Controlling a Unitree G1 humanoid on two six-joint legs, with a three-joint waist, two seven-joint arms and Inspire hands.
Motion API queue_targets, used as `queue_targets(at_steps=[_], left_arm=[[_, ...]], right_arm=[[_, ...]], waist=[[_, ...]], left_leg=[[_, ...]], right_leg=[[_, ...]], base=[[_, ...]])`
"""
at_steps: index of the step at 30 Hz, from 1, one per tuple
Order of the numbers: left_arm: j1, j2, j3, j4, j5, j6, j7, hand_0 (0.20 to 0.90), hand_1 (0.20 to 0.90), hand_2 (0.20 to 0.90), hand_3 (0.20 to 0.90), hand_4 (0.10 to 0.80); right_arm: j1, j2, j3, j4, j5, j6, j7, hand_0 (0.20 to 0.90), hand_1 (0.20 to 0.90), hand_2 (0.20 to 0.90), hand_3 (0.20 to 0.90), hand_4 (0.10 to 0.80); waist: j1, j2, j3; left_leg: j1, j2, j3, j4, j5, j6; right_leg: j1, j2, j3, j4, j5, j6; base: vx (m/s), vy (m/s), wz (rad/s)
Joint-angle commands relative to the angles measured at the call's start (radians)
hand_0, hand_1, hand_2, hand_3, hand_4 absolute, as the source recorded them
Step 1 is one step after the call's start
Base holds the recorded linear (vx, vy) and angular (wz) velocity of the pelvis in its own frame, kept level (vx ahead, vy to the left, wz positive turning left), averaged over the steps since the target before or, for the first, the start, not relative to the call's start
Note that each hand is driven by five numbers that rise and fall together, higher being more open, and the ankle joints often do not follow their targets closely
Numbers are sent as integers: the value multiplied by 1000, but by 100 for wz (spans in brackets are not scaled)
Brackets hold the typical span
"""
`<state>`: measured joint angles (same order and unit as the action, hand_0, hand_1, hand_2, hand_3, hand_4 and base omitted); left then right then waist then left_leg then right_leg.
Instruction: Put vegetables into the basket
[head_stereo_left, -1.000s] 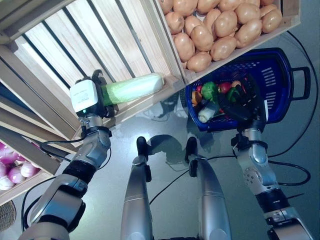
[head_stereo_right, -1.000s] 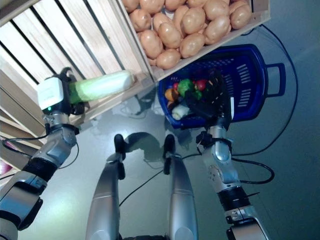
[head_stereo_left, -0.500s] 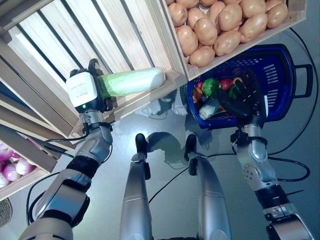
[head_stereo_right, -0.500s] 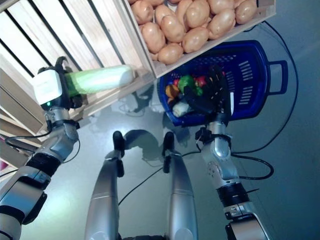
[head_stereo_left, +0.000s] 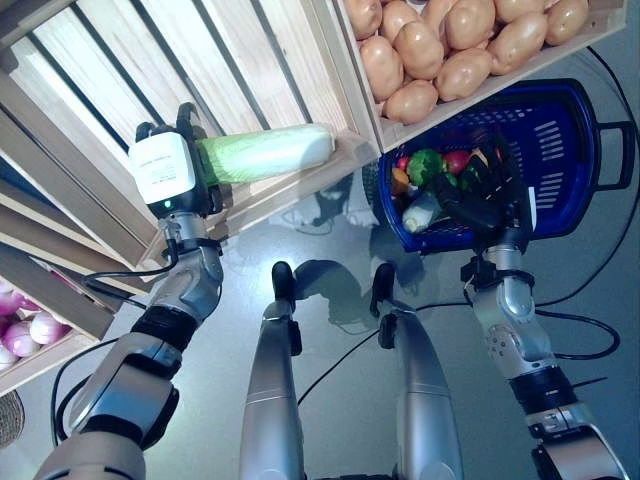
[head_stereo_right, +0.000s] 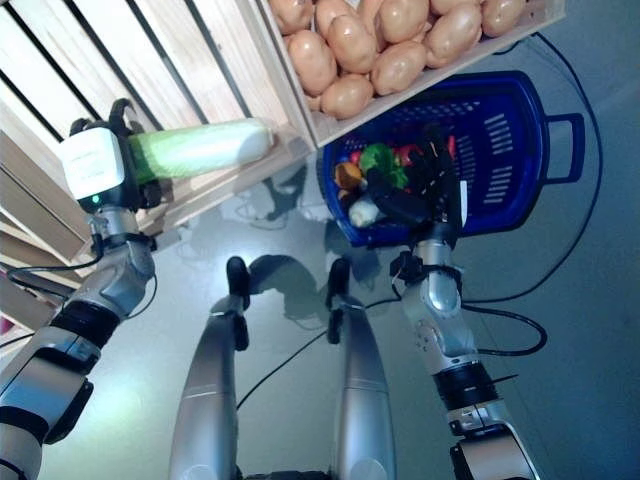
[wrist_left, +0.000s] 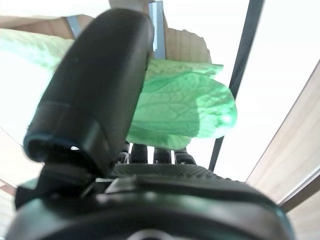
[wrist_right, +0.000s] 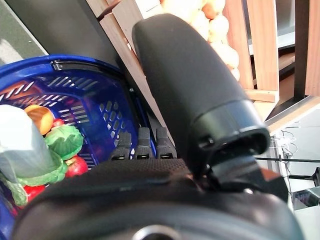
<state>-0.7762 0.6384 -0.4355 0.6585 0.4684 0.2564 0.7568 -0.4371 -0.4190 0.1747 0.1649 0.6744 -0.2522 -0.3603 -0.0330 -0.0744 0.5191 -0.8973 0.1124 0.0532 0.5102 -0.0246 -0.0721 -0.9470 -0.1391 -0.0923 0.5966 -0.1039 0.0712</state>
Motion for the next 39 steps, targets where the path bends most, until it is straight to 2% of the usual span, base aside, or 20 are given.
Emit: queue_targets(at_steps=[1,4,5,6,12,17,25,29,34,39], left_arm=[[-109,-8,-39,87,2,-27,-97,900,900,900,900,800],[-110,-8,-39,89,12,-28,-98,900,900,900,900,800],[-112,-8,-39,93,13,-32,-92,486,486,486,486,524],[-115,-8,-39,96,12,-36,-89,300,300,300,300,400],[-116,-3,-41,92,16,-36,-88,300,300,300,300,400],[-110,-5,-31,88,1,-41,-37,300,300,300,300,400],[-61,-8,42,21,-69,-177,124,300,300,300,300,400],[-17,-14,88,-30,-94,-256,166,300,300,300,300,400],[77,-16,143,-135,-150,-354,163,300,300,300,300,400],[161,-51,198,-224,-236,-421,71,300,300,300,300,400]], right_arm=[[-13,-27,-46,-101,-69,-65,24,900,900,900,900,800],[-19,-24,-44,-100,-72,-64,15,900,900,900,900,800],[-21,-24,-44,-99,-72,-63,14,900,900,900,900,800],[-22,-24,-45,-97,-72,-62,14,900,900,900,900,800],[-24,-23,-47,-99,-70,-57,20,900,900,900,900,800],[-22,-17,-44,-100,-74,-64,18,900,900,900,900,800],[0,-5,-51,-117,-74,-75,16,900,900,900,900,800],[19,12,-54,-127,-72,-82,19,900,900,900,900,800],[61,28,-68,-145,-68,-88,26,900,900,900,900,800],[99,46,-87,-153,-60,-77,37,900,900,900,900,800]], waist=[[-46,5,1],[-44,1,1],[-44,1,1],[-45,1,1],[-43,3,1],[-43,1,1],[-36,-4,1],[-28,-6,1],[-12,-6,1],[2,-7,1]], left_leg=[[3,-12,-12,-22,6,-13],[9,-12,-13,-28,7,-13],[9,-12,-12,-30,9,-14],[10,-12,-12,-31,9,-13],[9,-13,-14,-31,10,-15],[17,-11,-12,-43,14,-15],[60,-11,-14,-59,13,-19],[108,-10,-17,-88,20,-21],[202,-7,-12,-141,33,-27],[320,-9,-5,-214,49,-26]], right_leg=[[48,-1,-7,-13,42,28],[54,1,-9,-17,43,29],[54,1,-10,-18,44,29],[54,1,-11,-18,44,29],[54,0,-13,-20,45,29],[61,1,-14,-30,48,30],[106,5,-23,-47,44,29],[157,10,-27,-76,44,30],[259,16,-36,-137,48,30],[385,27,-51,-216,52,28]], base=[[0,0,0],[0,0,0],[0,0,0],[0,0,0],[-2,0,1],[-3,0,2],[0,0,0],[4,-17,0],[7,-15,0],[5,-5,1]])
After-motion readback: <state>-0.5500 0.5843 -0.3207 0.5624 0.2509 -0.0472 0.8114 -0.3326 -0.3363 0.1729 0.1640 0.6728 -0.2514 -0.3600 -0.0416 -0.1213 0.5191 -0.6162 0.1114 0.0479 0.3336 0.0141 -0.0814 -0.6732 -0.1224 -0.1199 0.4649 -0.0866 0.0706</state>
